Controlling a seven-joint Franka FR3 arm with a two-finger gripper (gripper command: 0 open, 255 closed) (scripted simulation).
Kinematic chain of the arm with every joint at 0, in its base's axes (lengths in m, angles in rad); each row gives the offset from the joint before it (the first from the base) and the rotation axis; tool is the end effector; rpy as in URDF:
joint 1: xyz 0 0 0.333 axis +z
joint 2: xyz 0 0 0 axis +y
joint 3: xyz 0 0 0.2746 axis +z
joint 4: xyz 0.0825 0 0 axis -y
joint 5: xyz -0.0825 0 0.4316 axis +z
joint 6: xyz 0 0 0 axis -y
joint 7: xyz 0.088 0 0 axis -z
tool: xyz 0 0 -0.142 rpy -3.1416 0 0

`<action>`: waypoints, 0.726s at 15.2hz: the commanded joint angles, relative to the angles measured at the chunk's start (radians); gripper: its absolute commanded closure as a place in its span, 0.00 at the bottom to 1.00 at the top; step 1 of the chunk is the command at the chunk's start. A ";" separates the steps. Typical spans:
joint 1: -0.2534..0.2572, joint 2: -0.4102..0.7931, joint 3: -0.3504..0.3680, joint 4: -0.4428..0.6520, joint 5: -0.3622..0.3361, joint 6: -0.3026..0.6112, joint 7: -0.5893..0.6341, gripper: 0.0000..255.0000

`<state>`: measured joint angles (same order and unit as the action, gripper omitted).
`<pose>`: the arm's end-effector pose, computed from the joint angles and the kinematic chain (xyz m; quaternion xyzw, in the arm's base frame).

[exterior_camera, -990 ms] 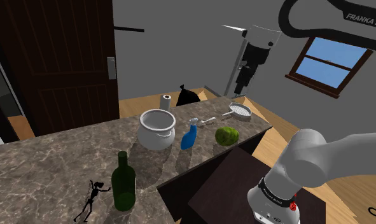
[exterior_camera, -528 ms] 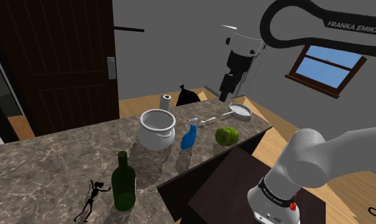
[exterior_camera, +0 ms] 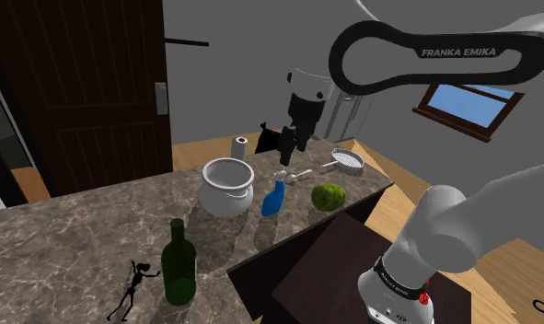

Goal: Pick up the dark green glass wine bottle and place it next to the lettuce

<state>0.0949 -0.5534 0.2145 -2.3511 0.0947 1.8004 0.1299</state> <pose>0.4306 0.1478 0.4454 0.9980 0.0629 -0.0011 0.0104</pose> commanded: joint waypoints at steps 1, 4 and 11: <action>0.007 0.065 0.029 0.017 0.010 0.047 0.029 0.00; 0.017 0.158 0.074 0.052 0.017 0.104 0.076 0.00; 0.039 0.396 0.168 0.175 -0.011 0.214 0.196 0.00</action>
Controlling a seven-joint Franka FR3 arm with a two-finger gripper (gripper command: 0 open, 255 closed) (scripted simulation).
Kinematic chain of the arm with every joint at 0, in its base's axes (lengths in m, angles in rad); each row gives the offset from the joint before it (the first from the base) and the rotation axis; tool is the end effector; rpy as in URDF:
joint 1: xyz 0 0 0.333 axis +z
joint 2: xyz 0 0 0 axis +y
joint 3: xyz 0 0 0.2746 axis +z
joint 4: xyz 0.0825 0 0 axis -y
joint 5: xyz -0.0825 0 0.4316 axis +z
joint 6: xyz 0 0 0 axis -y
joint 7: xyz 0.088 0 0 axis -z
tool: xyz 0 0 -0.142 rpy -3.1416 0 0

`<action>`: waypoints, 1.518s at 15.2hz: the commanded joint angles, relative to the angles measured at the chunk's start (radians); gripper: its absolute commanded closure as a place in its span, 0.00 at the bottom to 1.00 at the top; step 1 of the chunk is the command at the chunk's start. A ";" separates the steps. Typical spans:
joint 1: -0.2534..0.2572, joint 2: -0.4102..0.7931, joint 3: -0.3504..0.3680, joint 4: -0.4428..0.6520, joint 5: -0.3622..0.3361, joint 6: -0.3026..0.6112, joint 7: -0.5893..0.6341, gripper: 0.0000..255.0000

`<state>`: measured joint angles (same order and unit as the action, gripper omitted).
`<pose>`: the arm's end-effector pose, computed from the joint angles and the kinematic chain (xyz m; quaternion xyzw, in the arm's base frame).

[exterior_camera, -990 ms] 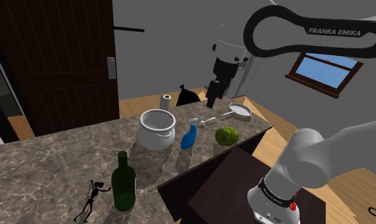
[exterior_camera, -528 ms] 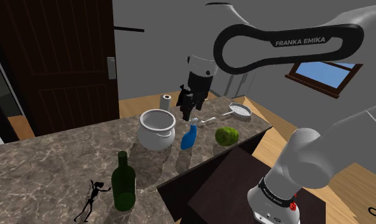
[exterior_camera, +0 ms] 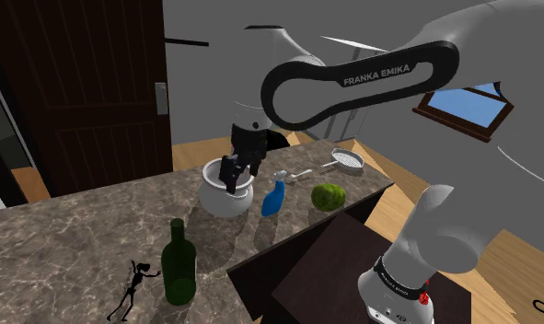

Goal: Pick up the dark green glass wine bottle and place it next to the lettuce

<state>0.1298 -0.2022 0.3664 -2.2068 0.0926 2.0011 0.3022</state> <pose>0.4717 0.2633 0.3623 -0.9972 -0.0736 0.0093 0.0025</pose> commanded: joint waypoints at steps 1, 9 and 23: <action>0.008 0.081 0.027 0.053 -0.018 0.026 0.043 0.00; 0.070 0.387 0.084 0.274 -0.133 0.085 0.197 0.00; 0.125 0.558 0.075 0.341 -0.208 0.174 0.266 0.00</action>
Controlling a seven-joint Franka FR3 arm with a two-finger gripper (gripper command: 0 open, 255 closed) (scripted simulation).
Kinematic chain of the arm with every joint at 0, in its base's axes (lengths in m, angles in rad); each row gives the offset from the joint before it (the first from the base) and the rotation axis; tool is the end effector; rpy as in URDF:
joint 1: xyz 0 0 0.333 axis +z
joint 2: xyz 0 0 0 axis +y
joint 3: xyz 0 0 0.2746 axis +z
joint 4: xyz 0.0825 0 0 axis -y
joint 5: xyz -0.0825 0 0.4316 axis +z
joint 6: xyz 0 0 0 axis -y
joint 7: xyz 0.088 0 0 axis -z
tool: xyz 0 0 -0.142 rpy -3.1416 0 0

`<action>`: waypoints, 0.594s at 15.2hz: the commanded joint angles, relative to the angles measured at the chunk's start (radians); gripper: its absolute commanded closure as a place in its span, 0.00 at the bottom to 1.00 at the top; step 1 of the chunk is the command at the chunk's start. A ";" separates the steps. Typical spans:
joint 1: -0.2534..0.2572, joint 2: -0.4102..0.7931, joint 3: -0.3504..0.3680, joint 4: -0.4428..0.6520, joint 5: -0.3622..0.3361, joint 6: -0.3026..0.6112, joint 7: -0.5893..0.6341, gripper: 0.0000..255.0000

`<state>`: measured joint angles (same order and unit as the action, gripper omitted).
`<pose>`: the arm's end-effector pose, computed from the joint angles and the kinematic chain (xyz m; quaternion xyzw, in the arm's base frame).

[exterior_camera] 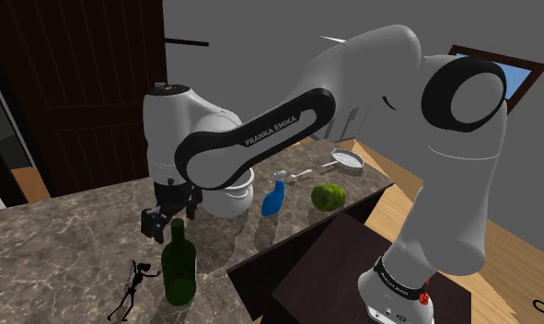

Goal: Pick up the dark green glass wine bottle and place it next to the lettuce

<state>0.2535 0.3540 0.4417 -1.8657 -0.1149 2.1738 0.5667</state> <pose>0.5063 0.4095 0.2417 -0.9960 -0.0854 0.0196 0.0195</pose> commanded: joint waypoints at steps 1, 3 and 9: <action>0.001 0.001 0.000 0.000 -0.001 0.002 0.001 0.00; 0.001 0.001 0.000 0.000 -0.001 0.002 0.001 0.00; 0.001 0.001 0.000 0.000 -0.001 0.002 0.001 1.00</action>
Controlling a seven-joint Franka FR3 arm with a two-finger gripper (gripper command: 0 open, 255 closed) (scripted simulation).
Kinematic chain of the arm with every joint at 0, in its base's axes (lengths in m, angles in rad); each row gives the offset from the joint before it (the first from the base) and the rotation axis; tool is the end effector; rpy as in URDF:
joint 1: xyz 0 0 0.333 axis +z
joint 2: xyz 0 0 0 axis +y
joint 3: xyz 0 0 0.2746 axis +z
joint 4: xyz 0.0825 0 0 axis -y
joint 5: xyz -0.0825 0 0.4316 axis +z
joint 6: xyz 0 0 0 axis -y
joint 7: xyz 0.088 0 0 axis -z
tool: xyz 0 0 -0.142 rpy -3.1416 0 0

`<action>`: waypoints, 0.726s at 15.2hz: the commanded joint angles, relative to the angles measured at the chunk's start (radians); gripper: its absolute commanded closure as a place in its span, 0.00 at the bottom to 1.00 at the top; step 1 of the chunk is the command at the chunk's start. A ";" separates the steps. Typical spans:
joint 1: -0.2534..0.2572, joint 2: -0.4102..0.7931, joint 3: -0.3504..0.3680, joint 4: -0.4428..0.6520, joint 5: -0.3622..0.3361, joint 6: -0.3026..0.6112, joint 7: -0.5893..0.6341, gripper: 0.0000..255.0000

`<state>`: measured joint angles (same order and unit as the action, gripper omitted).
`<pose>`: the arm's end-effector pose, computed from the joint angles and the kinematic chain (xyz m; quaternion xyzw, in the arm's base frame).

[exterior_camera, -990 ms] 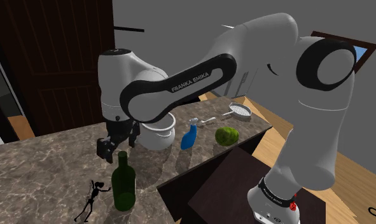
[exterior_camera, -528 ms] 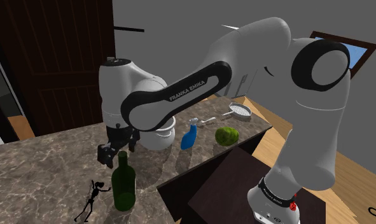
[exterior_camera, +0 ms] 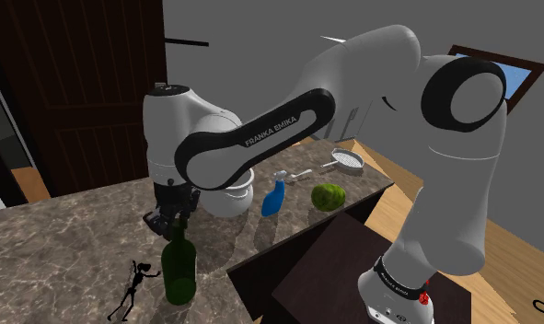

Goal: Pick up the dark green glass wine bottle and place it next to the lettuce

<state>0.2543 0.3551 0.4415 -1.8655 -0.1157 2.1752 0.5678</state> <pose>0.5062 0.4099 0.2413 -0.9960 -0.0853 0.0193 0.0195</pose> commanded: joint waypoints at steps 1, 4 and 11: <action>0.000 0.000 0.000 0.000 0.000 0.000 0.000 1.00; 0.000 0.000 0.000 0.000 0.000 0.000 0.000 1.00; -0.006 -0.032 0.008 0.027 0.017 -0.056 -0.009 1.00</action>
<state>0.2487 0.3281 0.4475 -1.8479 -0.1014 2.1325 0.5597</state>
